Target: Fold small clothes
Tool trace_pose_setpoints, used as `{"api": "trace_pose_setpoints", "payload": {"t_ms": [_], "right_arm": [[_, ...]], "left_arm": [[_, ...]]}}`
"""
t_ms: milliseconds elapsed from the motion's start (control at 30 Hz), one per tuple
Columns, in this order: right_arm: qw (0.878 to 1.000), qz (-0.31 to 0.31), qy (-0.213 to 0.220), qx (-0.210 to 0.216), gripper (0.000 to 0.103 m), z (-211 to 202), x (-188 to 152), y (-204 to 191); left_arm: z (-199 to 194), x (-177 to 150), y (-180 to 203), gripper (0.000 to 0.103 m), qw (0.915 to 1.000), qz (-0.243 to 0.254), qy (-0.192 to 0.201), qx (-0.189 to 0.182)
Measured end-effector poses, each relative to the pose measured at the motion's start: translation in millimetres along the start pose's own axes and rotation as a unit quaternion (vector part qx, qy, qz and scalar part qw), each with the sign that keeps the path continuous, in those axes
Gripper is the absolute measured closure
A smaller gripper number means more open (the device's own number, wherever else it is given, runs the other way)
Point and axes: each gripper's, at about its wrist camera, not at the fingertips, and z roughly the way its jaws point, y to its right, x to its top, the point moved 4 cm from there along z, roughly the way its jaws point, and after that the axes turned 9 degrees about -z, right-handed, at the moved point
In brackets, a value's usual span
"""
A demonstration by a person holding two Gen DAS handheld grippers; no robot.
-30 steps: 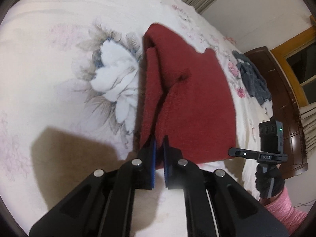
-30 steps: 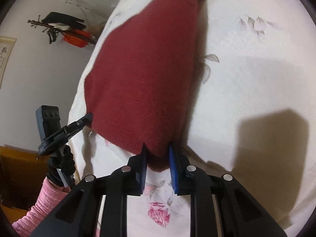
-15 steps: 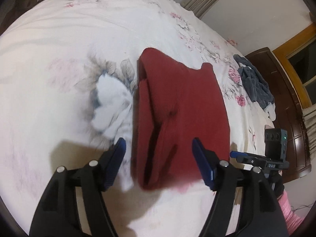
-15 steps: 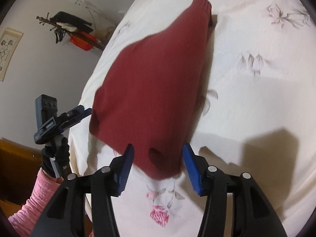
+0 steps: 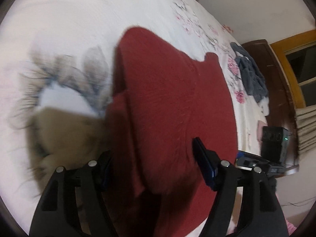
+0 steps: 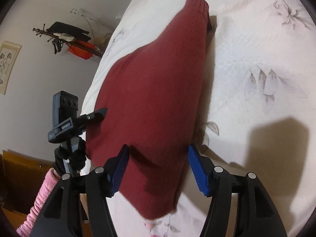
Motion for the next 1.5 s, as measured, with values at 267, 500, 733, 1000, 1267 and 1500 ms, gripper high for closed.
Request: {"api": "trace_pose_setpoints", "payload": {"t_ms": [267, 500, 733, 1000, 1267, 1500], "right_arm": [[0.999, 0.029, 0.008, 0.041, 0.026, 24, 16, 21], [0.999, 0.039, 0.013, 0.035, 0.052, 32, 31, 20], [0.999, 0.006, 0.027, 0.045, 0.059, -3, 25, -8], [0.998, -0.032, 0.02, 0.053, 0.059, -79, -6, -29], [0.997, -0.052, 0.03, 0.038, 0.058, -166, -69, -29], [0.998, -0.032, 0.053, 0.018, 0.058, -197, -110, 0]], "left_arm": [[31, 12, 12, 0.023, 0.9991, 0.024, -0.032, -0.011], [36, 13, 17, 0.052, 0.9992, 0.011, -0.029, -0.024], [21, -7, 42, 0.066, 0.997, 0.0, -0.012, -0.076], [12, -72, 110, 0.066, 0.9905, 0.013, -0.026, -0.135], [23, -156, 200, 0.065, 0.9882, 0.073, -0.014, -0.134], [69, -194, 231, 0.065, 0.9882, 0.091, -0.02, -0.121]]}}
